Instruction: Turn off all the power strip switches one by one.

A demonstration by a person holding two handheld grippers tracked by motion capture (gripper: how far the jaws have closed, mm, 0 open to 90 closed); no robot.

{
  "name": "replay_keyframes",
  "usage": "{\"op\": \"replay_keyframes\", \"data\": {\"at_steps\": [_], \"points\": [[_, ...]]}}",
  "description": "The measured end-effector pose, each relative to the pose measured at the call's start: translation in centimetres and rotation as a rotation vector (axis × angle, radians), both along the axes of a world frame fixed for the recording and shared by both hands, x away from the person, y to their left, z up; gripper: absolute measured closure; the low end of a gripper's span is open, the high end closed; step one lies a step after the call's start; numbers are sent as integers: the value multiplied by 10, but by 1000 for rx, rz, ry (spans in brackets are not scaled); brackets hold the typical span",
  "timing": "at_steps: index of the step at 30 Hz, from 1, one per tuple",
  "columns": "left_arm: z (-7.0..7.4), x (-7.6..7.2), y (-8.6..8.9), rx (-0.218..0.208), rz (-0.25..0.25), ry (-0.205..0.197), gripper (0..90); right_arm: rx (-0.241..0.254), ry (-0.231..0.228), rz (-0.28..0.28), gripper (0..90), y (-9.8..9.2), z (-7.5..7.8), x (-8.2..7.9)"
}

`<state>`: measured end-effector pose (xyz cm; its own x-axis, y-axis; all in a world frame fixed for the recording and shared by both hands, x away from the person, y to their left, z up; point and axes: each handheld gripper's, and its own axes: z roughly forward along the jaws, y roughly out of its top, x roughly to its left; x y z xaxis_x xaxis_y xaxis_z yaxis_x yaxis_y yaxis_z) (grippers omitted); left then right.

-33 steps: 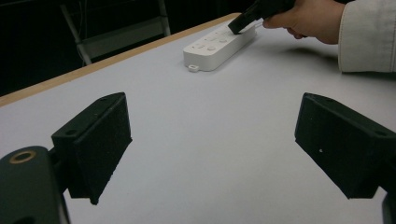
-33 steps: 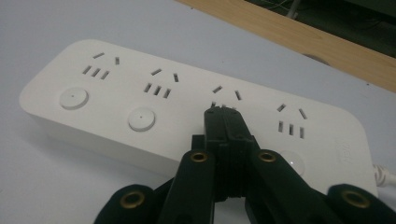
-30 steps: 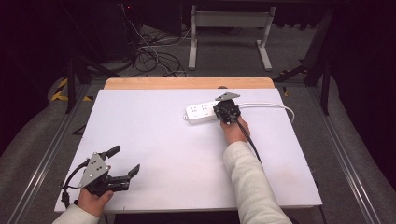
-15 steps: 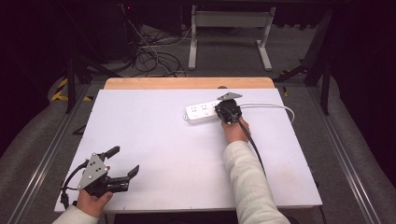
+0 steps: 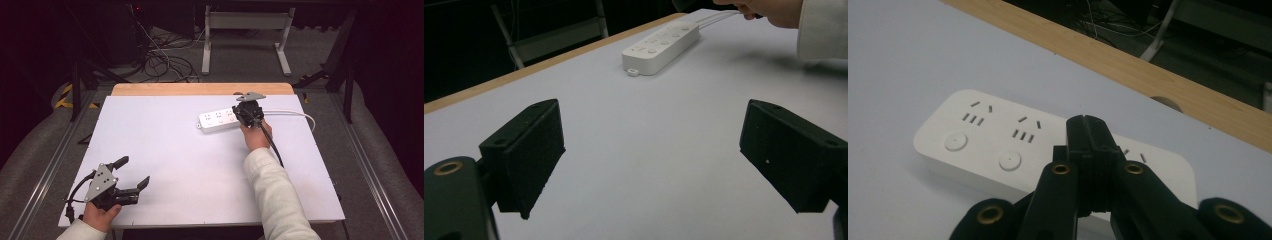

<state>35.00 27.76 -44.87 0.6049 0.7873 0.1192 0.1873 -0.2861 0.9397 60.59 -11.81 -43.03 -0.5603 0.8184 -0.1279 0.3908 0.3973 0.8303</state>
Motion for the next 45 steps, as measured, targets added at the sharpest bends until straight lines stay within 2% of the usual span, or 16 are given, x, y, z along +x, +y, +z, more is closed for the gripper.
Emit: {"op": "replay_keyframes", "data": {"at_steps": [4, 6, 8, 10, 18, 22, 34, 45], "points": [[0, 0, 1, -4, 2, 0, 112, -23, 14, -24, 900, -12, 3, 3], [0, 1, 2, 1, 0, -2, 112, -9, 25, -59, 900, -24, 3, 7], [0, 1, 2, 0, 0, -2, 112, -5, 30, -70, 900, -28, 3, 9], [0, 1, 2, -4, 2, -2, 112, 0, 55, -91, 900, -35, -2, 13], [-1, 1, 2, 0, 5, 1, 112, -9, 100, -106, 900, -32, -21, 20], [-1, 1, 2, -7, 4, 5, 112, -7, 111, -107, 900, -31, -25, 21], [-1, 1, 2, -1, 3, 2, 112, -19, 101, -90, 900, -25, -30, 21], [-1, 1, 2, -1, 1, 2, 112, -7, 96, -81, 900, -26, -33, 21]]}}
